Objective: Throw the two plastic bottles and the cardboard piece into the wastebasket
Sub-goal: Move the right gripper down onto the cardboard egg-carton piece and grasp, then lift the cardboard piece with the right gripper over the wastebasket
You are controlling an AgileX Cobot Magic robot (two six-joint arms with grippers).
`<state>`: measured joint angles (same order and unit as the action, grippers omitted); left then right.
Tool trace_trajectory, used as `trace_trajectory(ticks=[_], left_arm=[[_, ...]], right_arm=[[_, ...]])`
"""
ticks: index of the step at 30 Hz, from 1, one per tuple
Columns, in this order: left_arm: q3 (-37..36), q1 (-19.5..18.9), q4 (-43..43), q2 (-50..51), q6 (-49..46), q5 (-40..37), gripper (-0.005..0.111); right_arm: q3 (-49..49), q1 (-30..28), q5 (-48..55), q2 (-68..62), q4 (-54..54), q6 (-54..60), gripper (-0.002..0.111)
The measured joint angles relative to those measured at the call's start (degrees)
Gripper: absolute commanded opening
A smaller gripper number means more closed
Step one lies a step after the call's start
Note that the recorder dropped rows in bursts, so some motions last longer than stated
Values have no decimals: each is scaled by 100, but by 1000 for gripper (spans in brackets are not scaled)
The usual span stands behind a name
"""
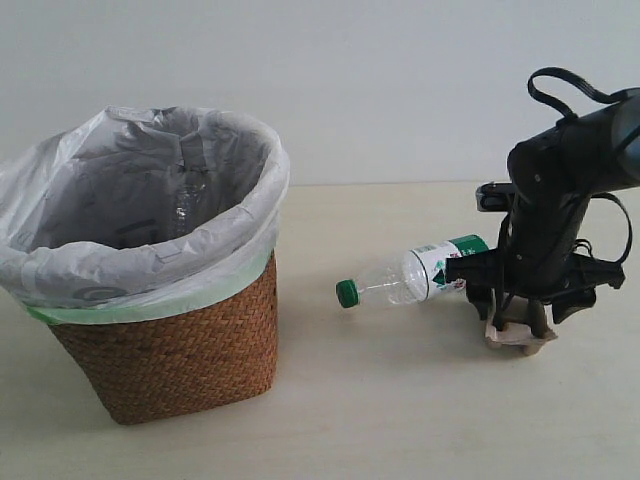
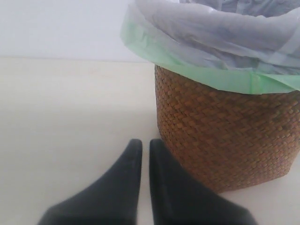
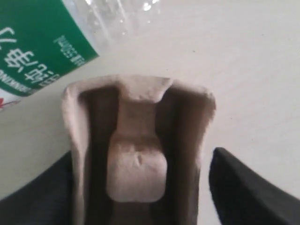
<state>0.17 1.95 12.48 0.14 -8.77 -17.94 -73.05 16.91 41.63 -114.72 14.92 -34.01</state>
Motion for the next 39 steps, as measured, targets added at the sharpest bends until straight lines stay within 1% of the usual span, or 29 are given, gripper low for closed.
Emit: trace_trajectory(ticks=[3,10,14,20,22,23,27,30,31,34,39], left_arm=[[0,0,0,0,0,0,6],[0,0,0,0,0,0,6],[0,0,0,0,0,0,6],[0,0,0,0,0,0,6],[0,0,0,0,0,0,6],[0,0,0,0,0,0,6],[0,0,0,0,0,0,6],[0,0,0,0,0,0,6],[0,0,0,0,0,0,6],[0,0,0,0,0,0,6],[0,0,0,0,0,0,6]], right_arm=[[0,0,0,0,0,-25,-1],[0,-3,241,11,11,127,0],[170,-3,273,355,11,300,0],[1292,82,-726,1526,-14,327,0],[1670,146,-921,1905,-31,327,0],[2056,224,-1024,2219,-45,327,0],[2588,358,-1102,2731,20,327,0],[2687,360,-932,2999,264,367,0],[2700,360,-759,3122,520,376,0],[2700,360,-646,3175,782,397,0],[2703,360,-1096,3138,871,228,0]])
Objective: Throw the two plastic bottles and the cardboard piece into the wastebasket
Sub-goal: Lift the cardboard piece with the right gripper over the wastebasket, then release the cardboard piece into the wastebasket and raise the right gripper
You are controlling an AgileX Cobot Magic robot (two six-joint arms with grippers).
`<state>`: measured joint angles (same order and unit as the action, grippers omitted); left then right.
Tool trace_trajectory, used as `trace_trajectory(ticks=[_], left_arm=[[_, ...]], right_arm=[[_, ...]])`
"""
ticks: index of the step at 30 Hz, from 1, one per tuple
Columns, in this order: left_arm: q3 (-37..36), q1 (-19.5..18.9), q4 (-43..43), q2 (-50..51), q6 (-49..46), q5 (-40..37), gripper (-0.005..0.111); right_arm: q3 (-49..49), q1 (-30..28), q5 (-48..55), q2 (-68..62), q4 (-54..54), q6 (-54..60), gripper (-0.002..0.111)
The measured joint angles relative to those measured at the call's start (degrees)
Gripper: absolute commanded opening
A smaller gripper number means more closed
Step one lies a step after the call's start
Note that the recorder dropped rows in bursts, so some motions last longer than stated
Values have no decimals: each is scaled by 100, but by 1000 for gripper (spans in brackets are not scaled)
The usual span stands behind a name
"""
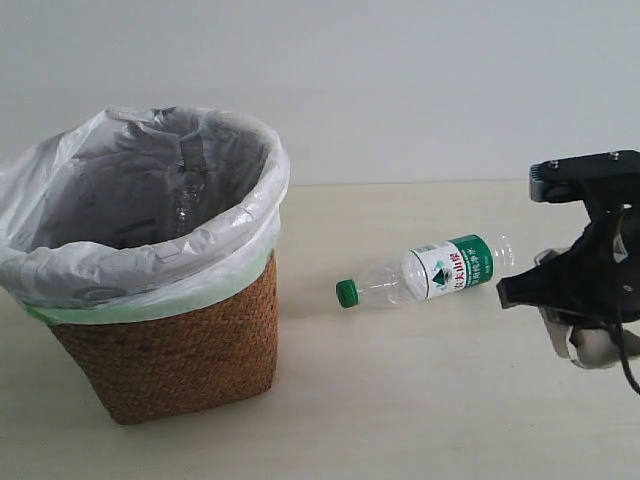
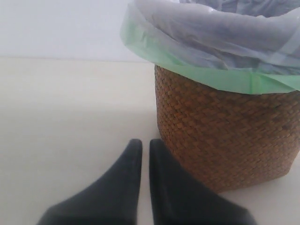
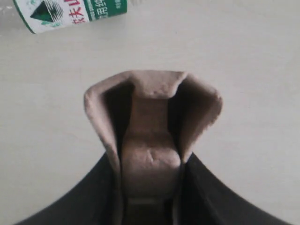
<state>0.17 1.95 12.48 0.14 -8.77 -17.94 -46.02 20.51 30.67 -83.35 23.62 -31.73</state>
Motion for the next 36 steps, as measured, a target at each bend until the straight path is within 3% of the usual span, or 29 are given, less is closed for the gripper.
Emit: trace_trajectory(ticks=[3,5,7,9,10,13,17,25,36], left_arm=[[0,0,0,0,0,0,6],[0,0,0,0,0,0,6],[0,0,0,0,0,0,6],[0,0,0,0,0,0,6],[0,0,0,0,0,0,6],[0,0,0,0,0,0,6],[0,0,0,0,0,0,6],[0,0,0,0,0,0,6],[0,0,0,0,0,0,6]], right_arm=[[-264,30,-146,-201,-245,19,2],[-720,219,-100,-312,-596,309,13],[-1552,632,38,-358,-1293,889,33],[-2601,1139,104,-397,-2187,1426,72],[-3239,1416,104,-442,-2884,1645,83],[-4826,1855,307,-676,-3757,1644,78],[-5855,1890,1277,-1038,-3341,1294,58],[-5936,1576,2816,-1416,-1815,1012,57],[-4975,302,3356,-1846,-1167,473,57]])
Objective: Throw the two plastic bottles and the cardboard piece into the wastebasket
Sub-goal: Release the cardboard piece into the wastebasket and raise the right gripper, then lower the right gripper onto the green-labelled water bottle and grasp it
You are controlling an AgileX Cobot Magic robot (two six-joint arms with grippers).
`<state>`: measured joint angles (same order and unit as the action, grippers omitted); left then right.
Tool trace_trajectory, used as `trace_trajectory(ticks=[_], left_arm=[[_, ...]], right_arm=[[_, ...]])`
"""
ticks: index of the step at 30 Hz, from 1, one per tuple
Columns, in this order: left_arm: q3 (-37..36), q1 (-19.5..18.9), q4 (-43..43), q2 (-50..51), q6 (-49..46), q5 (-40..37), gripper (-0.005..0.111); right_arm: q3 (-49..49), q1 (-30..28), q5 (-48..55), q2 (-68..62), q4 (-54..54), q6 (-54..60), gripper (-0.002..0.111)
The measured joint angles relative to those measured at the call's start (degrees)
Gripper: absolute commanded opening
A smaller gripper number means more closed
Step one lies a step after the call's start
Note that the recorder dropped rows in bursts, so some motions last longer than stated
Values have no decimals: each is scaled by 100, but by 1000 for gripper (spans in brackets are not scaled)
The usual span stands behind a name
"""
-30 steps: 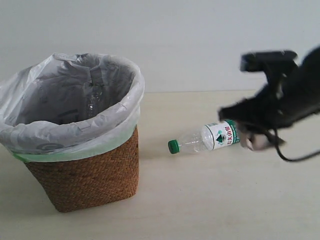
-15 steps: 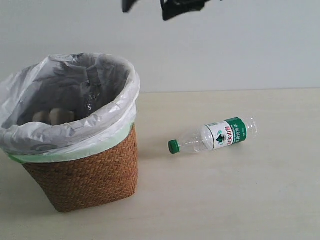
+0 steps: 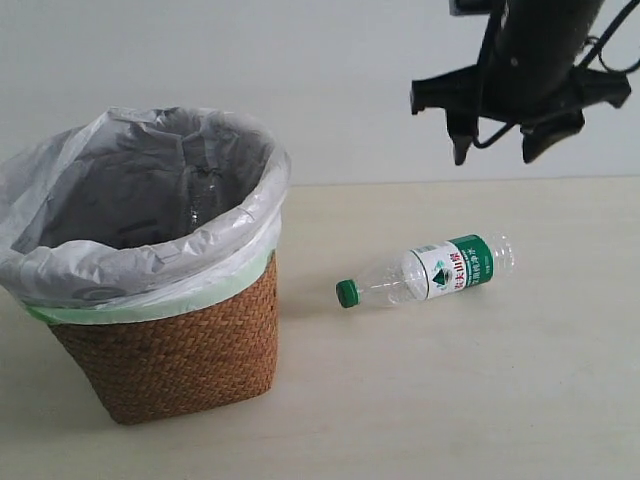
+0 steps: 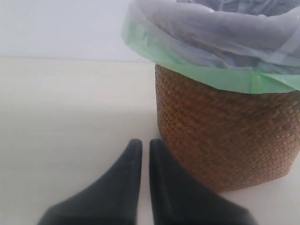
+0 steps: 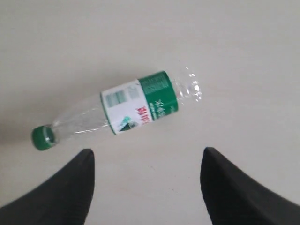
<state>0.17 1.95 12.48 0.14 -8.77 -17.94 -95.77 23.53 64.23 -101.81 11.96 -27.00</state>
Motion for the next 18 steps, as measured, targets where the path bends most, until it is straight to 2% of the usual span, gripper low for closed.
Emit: trace_trajectory(ticks=[18], left_arm=[[0,0,0,0,0,0,6]], right_arm=[[1487,-11,-2617,-1301,-27,-2672,57]])
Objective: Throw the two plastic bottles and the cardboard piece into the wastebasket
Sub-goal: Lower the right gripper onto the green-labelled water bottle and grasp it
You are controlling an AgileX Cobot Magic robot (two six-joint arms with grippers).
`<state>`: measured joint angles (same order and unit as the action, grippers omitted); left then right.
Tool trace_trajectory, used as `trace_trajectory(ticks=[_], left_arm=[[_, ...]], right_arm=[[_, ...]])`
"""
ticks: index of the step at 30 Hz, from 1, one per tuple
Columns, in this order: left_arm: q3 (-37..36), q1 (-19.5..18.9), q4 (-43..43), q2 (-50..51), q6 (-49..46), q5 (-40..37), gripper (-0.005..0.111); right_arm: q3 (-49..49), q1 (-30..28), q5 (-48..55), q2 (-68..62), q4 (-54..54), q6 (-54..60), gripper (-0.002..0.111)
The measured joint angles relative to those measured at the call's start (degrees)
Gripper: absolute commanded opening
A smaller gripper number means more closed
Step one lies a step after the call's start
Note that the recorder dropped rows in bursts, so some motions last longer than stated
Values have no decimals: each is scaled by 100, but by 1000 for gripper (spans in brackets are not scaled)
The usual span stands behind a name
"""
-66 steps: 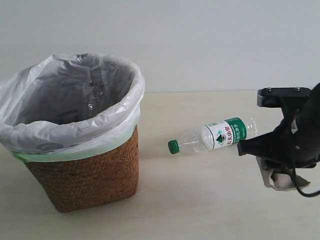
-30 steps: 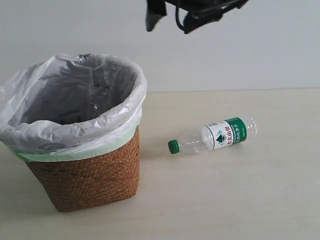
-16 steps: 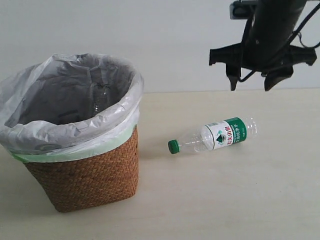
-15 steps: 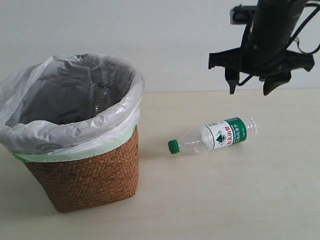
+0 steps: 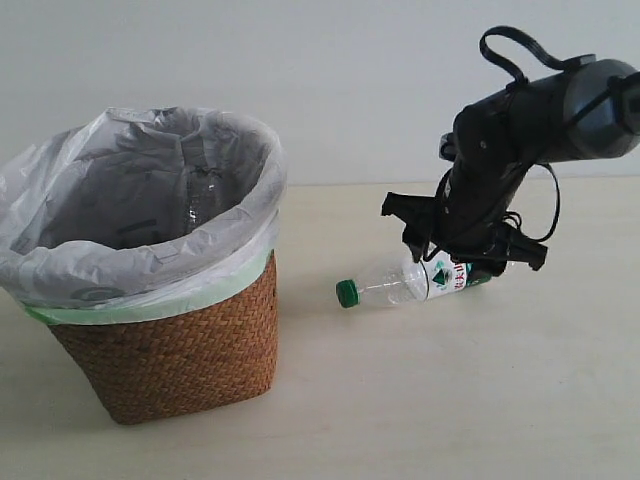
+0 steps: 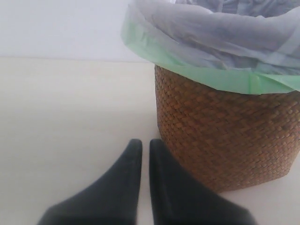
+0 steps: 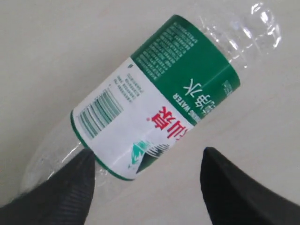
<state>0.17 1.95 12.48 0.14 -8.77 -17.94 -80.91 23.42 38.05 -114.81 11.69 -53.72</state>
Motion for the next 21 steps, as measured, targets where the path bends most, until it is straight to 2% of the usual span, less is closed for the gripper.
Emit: trace_trajectory(ticks=[7,21], left_arm=[[0,0,0,0,0,0,6],[0,0,0,0,0,0,6]], right_arm=[[10,0,-580,-163,0,-467,57],[10,0,-985,-366,-203,-676,57]])
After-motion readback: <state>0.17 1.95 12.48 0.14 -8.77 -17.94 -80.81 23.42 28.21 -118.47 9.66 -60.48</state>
